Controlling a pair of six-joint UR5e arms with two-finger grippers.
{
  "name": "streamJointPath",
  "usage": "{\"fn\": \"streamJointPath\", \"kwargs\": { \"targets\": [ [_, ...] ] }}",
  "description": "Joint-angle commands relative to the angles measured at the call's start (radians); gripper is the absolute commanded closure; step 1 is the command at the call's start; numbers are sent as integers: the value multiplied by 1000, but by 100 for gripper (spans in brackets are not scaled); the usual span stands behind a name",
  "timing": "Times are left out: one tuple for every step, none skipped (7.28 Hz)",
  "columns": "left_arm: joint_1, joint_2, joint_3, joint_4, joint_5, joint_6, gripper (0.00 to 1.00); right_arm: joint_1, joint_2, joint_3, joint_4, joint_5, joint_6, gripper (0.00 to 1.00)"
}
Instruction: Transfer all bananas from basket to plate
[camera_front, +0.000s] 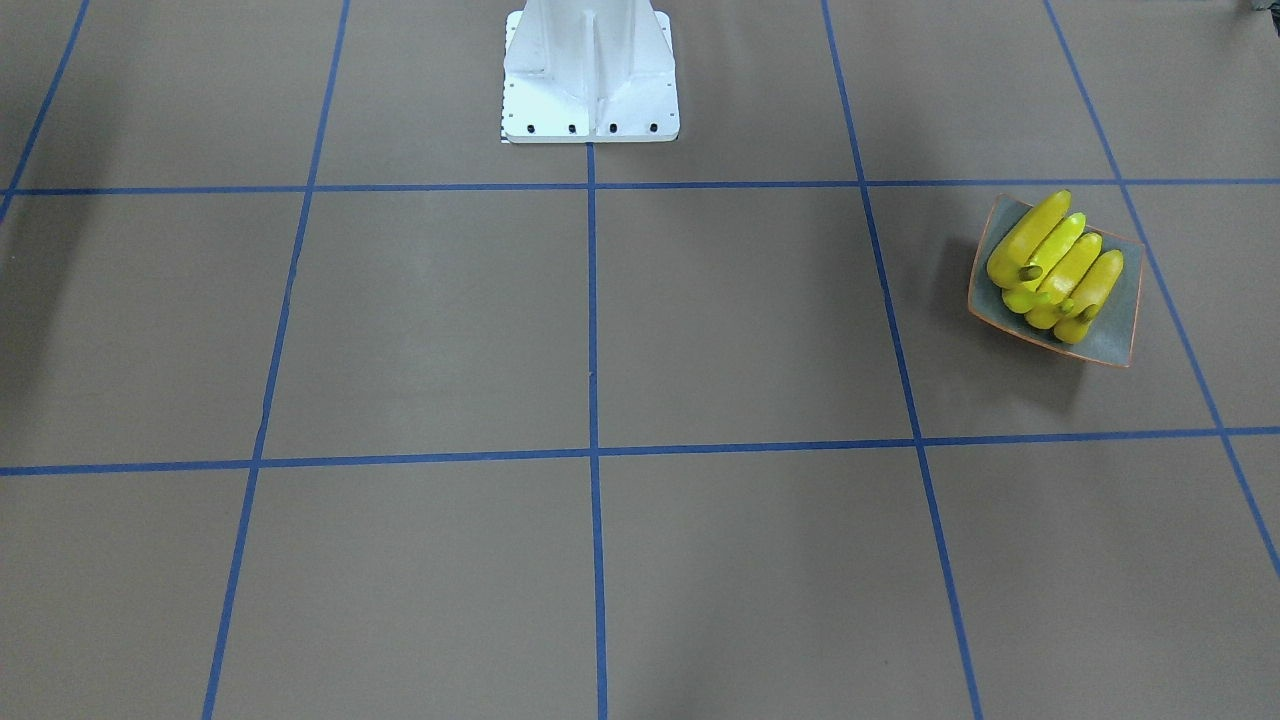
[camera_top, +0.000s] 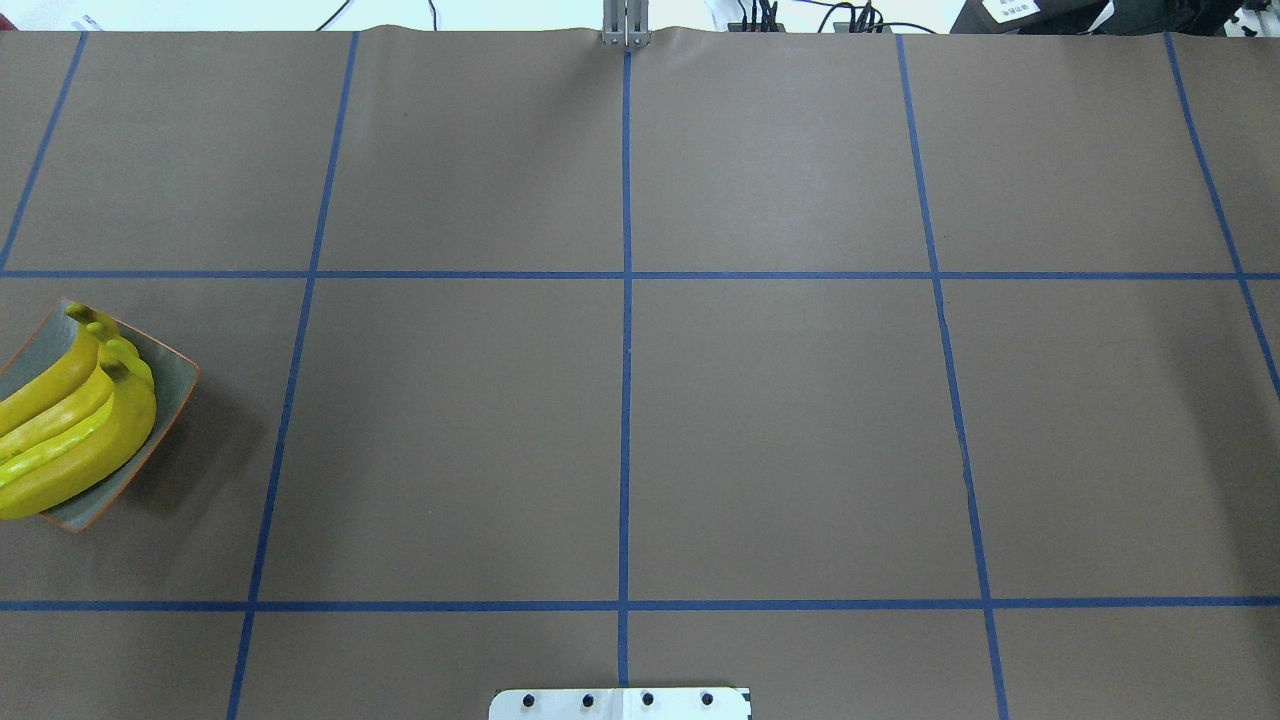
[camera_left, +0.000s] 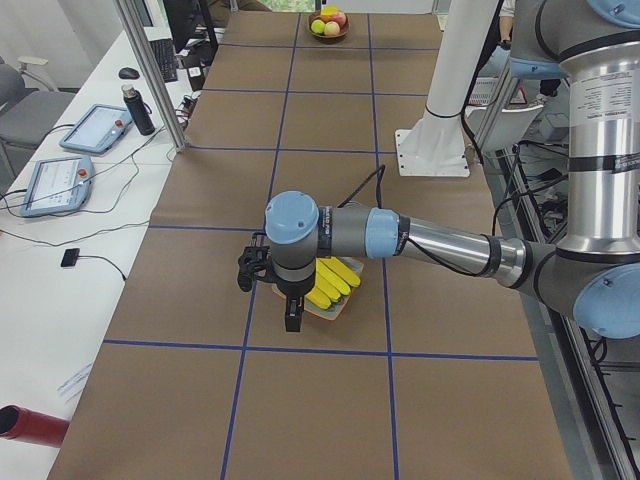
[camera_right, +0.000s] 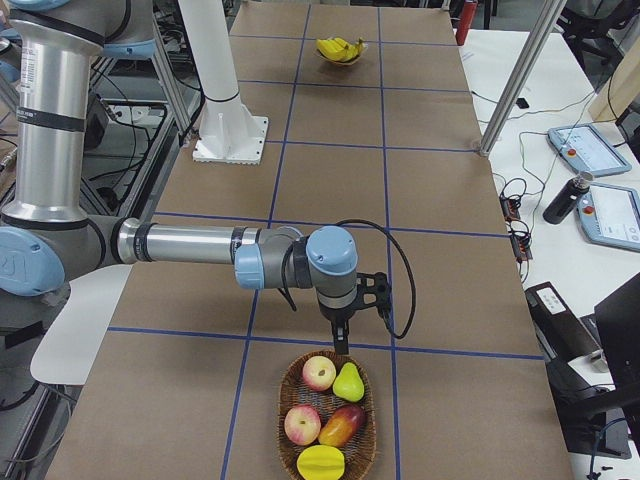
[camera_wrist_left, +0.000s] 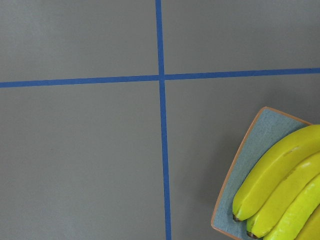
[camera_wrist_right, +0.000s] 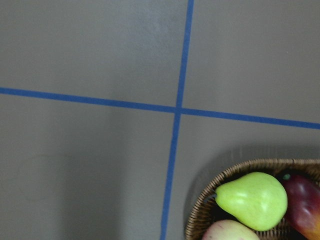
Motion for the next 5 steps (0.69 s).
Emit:
{"fn": "streamJointPath", "kwargs": {
  "targets": [
    [3, 2, 9, -30, 15, 5, 0, 17, 0, -5, -2, 3, -10, 0],
    [2, 13, -3, -85, 13, 7, 0, 18, 3, 1, -32, -2, -10, 0],
    [3, 25, -4, -88, 16, 8, 0, 17, 15, 5, -87, -9, -11, 0],
    [3, 37, -4, -91, 18, 10, 0, 17, 14, 5, -97, -11, -11, 0],
    [3, 45, -8, -92, 17, 11, 0, 17, 14, 12, -137, -11, -10, 0]
  ]
}}
